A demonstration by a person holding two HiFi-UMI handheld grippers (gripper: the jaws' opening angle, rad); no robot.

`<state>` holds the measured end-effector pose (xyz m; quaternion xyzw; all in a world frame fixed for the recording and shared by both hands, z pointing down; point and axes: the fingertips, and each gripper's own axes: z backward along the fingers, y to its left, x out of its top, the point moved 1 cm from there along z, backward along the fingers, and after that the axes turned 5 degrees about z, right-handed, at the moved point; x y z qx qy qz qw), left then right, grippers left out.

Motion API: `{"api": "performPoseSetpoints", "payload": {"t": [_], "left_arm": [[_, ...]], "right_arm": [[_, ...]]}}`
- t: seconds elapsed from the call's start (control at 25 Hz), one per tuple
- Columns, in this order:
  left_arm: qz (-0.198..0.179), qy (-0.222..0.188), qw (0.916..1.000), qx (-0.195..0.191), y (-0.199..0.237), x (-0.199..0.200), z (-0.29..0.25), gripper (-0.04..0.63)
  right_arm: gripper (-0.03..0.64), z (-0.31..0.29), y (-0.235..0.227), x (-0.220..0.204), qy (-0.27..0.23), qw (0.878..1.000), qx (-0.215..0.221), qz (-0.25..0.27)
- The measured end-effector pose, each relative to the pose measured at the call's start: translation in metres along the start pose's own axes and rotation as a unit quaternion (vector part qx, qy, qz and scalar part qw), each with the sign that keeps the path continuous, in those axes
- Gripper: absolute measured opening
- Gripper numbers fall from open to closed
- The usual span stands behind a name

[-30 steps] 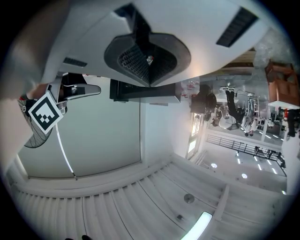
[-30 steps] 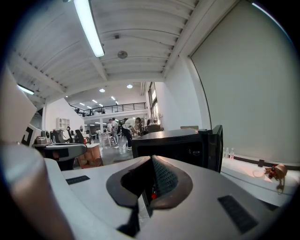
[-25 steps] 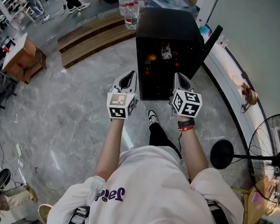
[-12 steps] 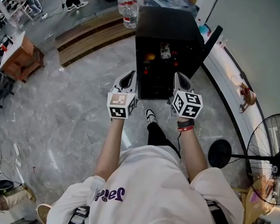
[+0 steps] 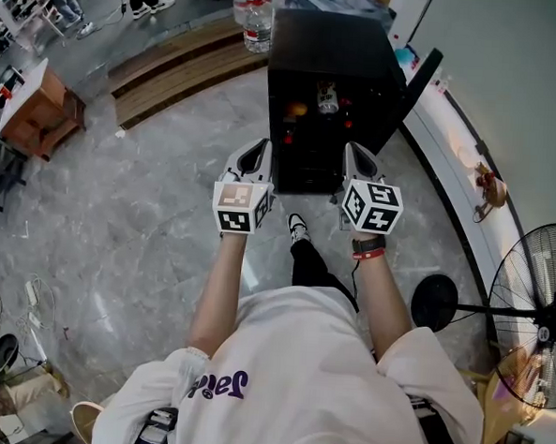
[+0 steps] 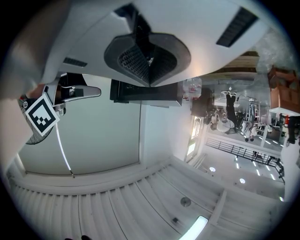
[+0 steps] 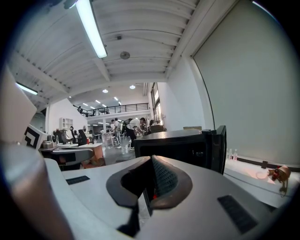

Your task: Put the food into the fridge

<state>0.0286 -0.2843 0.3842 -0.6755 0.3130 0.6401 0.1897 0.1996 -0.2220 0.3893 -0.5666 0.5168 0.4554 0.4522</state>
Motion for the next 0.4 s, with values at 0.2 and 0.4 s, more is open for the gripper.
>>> {"api": "performPoseSetpoints", "payload": {"t": [0.2, 0.4], "left_arm": [[0.002, 0.002, 1.0, 0.002, -0.001, -0.0028, -0.0001, 0.017], [0.005, 0.005, 1.0, 0.001, 0.0076, -0.0058, -0.0012, 0.017]], "right_arm": [[0.012, 0.0004, 0.0002, -0.0027, 0.005, 1.0, 0.003, 0.002], [0.012, -0.0066, 0.0063, -0.0059, 0.01, 1.0, 0.004, 0.003]]}}
